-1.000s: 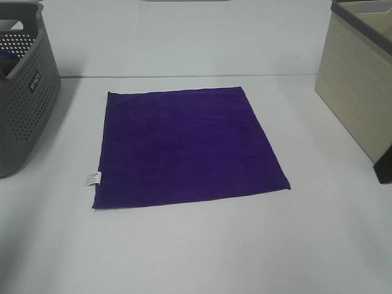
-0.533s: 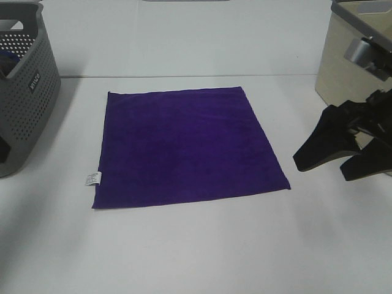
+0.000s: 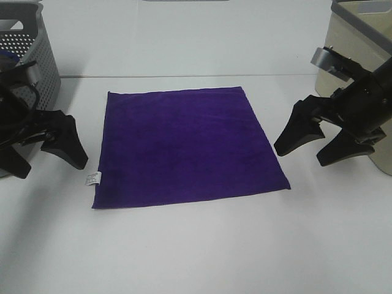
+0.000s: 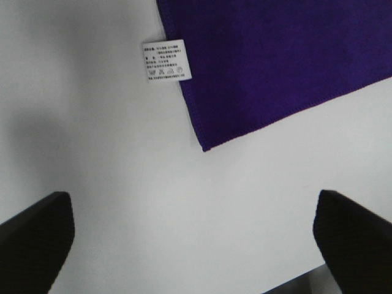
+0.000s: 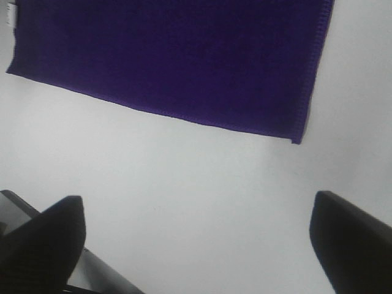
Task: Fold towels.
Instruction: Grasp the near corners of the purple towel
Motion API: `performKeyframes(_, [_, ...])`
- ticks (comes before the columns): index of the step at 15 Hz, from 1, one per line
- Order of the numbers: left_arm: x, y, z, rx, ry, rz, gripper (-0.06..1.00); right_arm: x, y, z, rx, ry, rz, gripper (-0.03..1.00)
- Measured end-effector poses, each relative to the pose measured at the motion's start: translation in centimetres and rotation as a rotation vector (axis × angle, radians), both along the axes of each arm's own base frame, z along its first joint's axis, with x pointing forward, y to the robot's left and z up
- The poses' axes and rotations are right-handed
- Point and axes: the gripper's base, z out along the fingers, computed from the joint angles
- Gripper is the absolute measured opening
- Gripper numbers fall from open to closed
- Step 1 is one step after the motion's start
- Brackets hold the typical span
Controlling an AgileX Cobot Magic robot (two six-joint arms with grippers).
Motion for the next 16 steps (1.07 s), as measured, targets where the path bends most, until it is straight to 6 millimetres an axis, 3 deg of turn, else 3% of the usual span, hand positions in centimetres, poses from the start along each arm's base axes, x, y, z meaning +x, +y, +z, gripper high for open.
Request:
performKeyframes(1, [1.5,-0.2,-1.4,0.004,0.030,-0.001,0.99,1.5,0.5,-1.4,-0.046,0.012,0.015,0.96])
performKeyframes(3, [2.4,-0.2,-2.7,0.012,0.030,-0.004,0.99,3.2,0.9,-2.8,-0.085,0.027,0.023,0.96])
performKeyframes(6, [3.0,-0.2,-3.0,0.022,-0.018,0.023,0.99,4.8,0.9,-4.5,-0.108,0.049,0.022,0.96])
performKeyframes(9, [3.3,-0.2,-3.4,0.017,-0.029,0.043,0.99,5.1,0.8,-5.0,-0.120,0.044,0.018,0.96])
performKeyframes(16, [3.8,-0.7,-7.7,-0.030,0.082,0.056,0.99,5.6,0.8,-5.3,-0.122,0.008,-0.016,0.95])
